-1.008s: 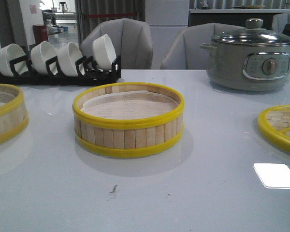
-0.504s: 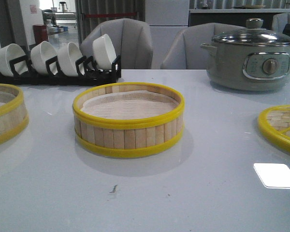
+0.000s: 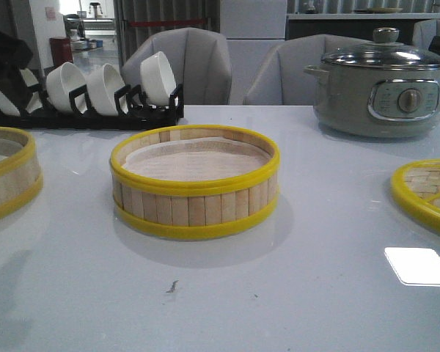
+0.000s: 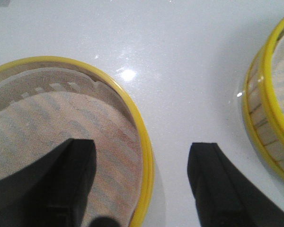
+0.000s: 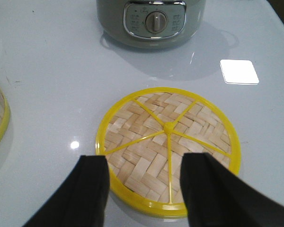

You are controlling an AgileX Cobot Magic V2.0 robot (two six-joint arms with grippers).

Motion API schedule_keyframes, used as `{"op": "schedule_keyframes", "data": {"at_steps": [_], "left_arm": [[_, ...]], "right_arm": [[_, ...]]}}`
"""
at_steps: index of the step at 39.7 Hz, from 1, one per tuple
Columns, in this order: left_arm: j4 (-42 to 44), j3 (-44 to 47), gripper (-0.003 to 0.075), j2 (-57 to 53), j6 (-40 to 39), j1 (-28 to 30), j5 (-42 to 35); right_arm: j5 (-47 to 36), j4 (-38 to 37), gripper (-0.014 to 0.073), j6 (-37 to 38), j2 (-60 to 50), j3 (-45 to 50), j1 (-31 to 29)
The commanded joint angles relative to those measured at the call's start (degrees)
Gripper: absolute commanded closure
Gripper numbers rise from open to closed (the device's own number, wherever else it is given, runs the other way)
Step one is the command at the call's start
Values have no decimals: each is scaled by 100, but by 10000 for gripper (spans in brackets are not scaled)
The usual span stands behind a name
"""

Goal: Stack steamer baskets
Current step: 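Lower the left gripper onto the rim of the side steamer basket and grasp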

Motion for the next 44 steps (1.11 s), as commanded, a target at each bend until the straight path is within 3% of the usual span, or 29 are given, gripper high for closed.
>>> {"op": "schedule_keyframes", "data": {"at_steps": [1, 44], "left_arm": [[-46, -429, 258, 105, -56, 134, -341], [-626, -707, 258, 1503, -56, 218, -345]], "right_arm": [[-442, -30, 148, -28, -7, -230, -11], [-301, -30, 148, -28, -7, -230, -11]]}}
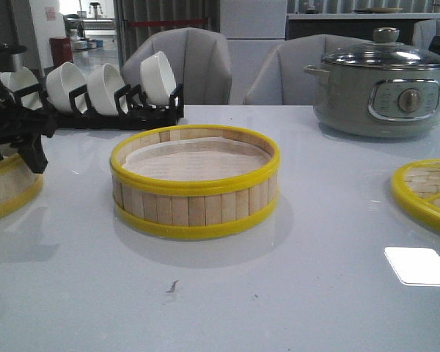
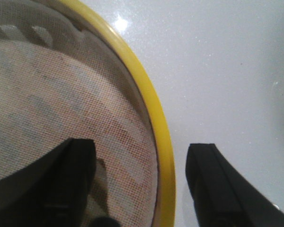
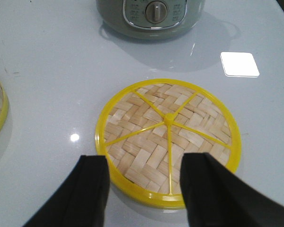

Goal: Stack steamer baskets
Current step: 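Lower the left gripper onto the rim of the side steamer basket and grasp, then lift the basket with the left gripper and carry it over the centre basket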

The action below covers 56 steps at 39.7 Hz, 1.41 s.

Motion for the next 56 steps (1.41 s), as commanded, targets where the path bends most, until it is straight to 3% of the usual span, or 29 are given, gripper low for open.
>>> {"op": "schedule_keyframes", "data": {"at_steps": [1, 7, 10, 17, 19, 28, 37, 46, 56], "left_arm": [[-86, -181, 258, -197, 0, -5, -273], [-86, -181, 278, -198, 0, -5, -273], [-95, -181, 342, -198, 0, -5, -273], [-288, -181, 645, -222, 0, -5, -251], [-310, -189, 619, -258, 0, -5, -262], [-389, -624, 635, -452, 0, -5, -159], [-515, -1520, 635, -654, 0, -190, 432], [-515, -2276, 635, -679, 0, -1074, 1065], [-538, -2362, 635, -564, 0, -2419, 906]], "right_arm": [[-483, -30, 148, -28, -7, -221, -11], [-513, -30, 148, -28, -7, -221, -11], [-513, -30, 148, -28, -7, -221, -11], [-513, -30, 148, -28, -7, -221, -11], [-513, -30, 148, -28, -7, -221, -11], [-507, -30, 148, -28, -7, -221, -11], [-507, -30, 148, -28, -7, -221, -11], [-507, -30, 148, -28, -7, -221, -11], [-507, -30, 148, -28, -7, -221, -11]]}}
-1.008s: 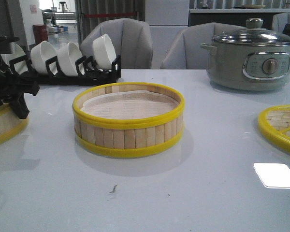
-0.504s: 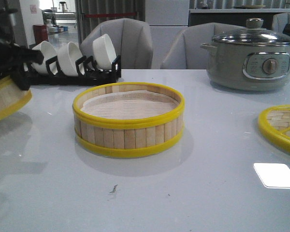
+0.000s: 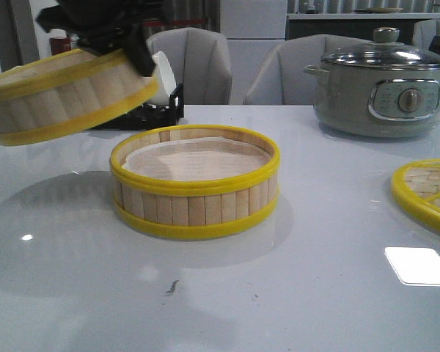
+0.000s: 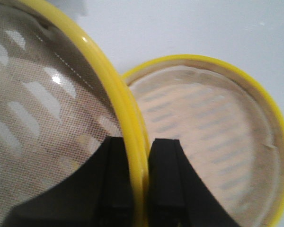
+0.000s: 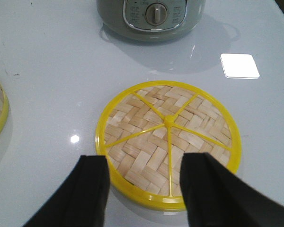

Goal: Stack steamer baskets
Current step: 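Lift the basket with the left gripper and carry it over the centre basket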

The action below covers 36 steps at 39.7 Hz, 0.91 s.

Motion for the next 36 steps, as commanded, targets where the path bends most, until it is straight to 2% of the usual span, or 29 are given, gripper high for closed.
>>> {"op": "schedule_keyframes", "data": {"at_steps": [1, 6, 14, 36], "left_arm": [[-33, -241, 635, -241, 0, -548, -520], [-43, -254, 634, -38, 0, -1069, -693], [-43, -316, 634, 302, 0, -1489, -717], [-85, -797, 634, 778, 0, -1681, -757]], "right_arm": [[-474, -25, 148, -28, -7, -221, -11], [-469, -25, 148, -28, -7, -221, -11], [-404, -25, 148, -28, -7, -221, -11], [-341, -25, 148, -28, 4, -182, -11]]}}
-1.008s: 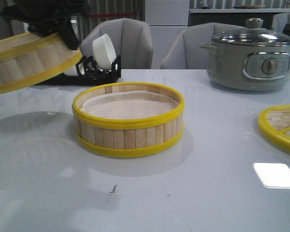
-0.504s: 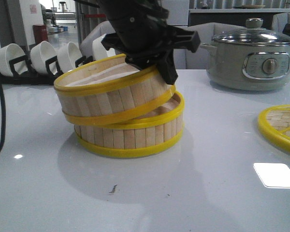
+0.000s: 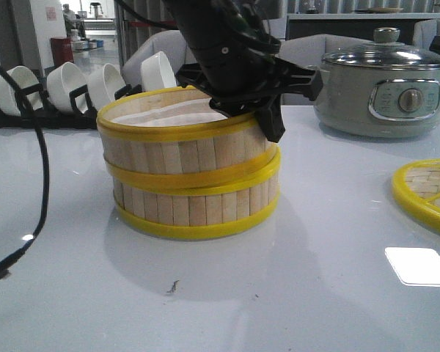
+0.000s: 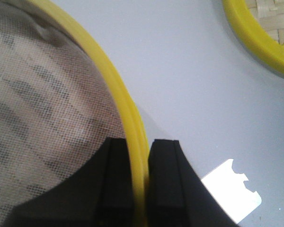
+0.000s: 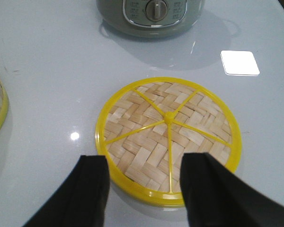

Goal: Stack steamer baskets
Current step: 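Lower the held basket onto the centre basket, aligning the rims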

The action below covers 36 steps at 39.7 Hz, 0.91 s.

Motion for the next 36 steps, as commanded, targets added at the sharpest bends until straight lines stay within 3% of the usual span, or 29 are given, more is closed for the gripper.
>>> {"op": "schedule_keyframes", "data": {"at_steps": [1, 36], "left_arm": [[-146, -266, 634, -292, 0, -93, -569], [-386, -266, 634, -292, 63, -127, -581]], "right_arm": [[-409, -25, 148, -28, 4, -182, -11], [-412, -21, 148, -17, 4, -182, -11]]}}
